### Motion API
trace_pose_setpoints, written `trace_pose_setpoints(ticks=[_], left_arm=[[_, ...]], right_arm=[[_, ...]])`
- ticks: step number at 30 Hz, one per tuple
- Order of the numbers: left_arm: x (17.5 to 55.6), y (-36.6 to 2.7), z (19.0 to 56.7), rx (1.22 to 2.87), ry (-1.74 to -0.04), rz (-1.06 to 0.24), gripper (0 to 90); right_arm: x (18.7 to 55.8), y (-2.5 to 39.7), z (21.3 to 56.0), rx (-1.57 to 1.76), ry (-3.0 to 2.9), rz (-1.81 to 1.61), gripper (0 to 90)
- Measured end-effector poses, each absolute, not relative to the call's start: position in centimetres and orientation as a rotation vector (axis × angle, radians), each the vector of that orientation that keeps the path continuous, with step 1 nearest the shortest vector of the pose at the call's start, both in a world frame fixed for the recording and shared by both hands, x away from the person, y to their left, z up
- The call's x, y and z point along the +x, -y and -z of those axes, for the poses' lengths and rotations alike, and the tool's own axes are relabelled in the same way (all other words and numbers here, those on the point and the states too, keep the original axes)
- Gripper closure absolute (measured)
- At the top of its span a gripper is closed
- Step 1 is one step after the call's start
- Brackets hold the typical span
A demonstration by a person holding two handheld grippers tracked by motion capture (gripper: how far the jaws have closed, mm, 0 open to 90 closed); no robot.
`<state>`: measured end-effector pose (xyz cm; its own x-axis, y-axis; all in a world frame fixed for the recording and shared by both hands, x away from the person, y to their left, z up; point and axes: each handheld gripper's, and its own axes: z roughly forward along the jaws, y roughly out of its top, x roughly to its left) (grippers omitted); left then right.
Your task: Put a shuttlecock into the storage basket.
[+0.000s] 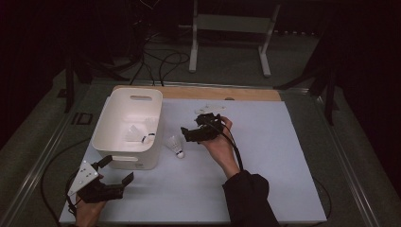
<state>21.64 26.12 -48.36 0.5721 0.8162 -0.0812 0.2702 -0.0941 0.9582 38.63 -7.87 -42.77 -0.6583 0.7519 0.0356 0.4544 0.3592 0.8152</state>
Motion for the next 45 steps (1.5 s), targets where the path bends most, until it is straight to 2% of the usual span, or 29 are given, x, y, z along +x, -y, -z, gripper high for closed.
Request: trace_pose_setpoints(ticks=[23,45], left_arm=[[21.6,-26.2,48.3,1.655,-0.92,-0.586,1.0],[21.6,-26.2,48.3,1.653,-0.916,-0.589,1.0]], right_arm=[[40.9,4.0,43.5,1.026,-2.34,-1.15,8.0],[42.8,2.5,46.4,1.124,-2.388,-1.064,8.5]])
